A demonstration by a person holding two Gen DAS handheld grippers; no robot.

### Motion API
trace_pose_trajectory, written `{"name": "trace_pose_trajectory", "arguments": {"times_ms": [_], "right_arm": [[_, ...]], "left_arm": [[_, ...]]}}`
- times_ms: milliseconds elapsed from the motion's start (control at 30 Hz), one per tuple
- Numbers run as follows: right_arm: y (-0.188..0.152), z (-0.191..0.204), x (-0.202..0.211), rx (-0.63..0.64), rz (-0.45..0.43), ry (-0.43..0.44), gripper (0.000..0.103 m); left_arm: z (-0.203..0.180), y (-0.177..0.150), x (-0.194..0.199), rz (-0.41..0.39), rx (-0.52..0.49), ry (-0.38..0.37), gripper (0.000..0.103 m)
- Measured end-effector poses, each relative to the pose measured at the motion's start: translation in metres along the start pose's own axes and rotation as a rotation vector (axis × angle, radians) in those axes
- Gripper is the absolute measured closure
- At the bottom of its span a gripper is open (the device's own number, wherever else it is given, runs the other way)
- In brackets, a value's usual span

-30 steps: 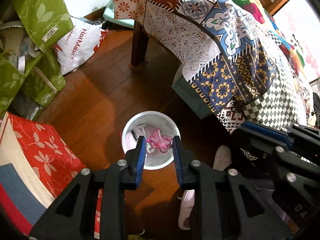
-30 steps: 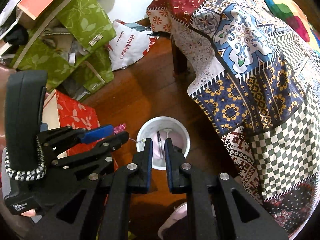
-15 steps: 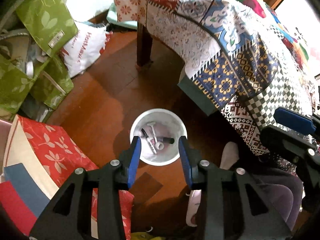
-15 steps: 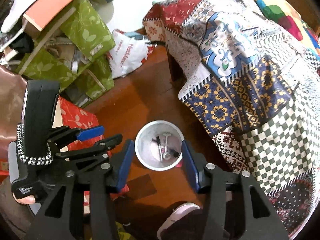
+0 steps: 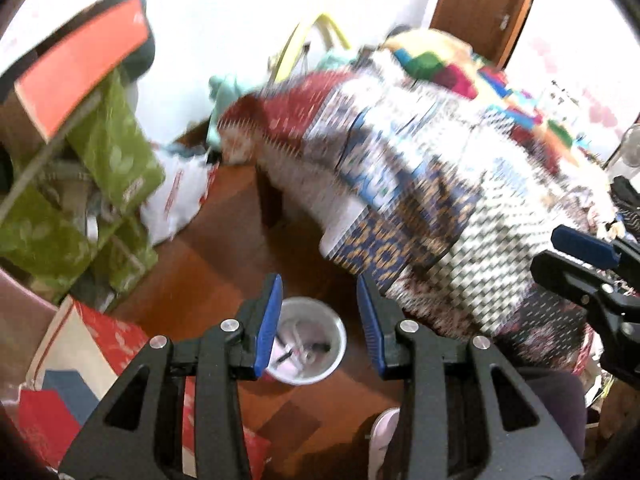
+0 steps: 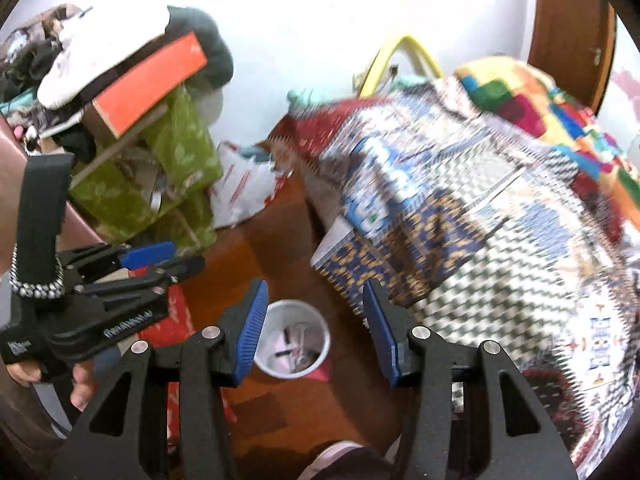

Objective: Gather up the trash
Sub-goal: 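Move both tools back over the items on the quilt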

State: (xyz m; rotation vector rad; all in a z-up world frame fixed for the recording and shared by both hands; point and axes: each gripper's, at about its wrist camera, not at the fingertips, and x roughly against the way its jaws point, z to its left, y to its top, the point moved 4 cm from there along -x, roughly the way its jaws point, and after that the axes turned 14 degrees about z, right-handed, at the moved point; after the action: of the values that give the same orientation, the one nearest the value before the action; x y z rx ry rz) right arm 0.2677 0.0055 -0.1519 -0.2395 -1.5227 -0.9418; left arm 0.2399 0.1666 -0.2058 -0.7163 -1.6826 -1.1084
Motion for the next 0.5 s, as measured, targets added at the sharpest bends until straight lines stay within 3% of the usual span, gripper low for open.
{"name": "trace_pose_trajectory", "arguments": {"times_ms": [167,500], "right_arm": [[-0.004,-0.038,0.049,-0.040,-0.111,-0.064,0.057],[-0.023,-0.132,0.125,-0.174,-0.255,-0.169,0.057]], "left_arm": [[-0.046,0.021,0.048,-0.141,-0.064,-0.006,0.065],[-0.151,0.057,0.088,-0.283,-0.188,-0.083,0.057]]}}
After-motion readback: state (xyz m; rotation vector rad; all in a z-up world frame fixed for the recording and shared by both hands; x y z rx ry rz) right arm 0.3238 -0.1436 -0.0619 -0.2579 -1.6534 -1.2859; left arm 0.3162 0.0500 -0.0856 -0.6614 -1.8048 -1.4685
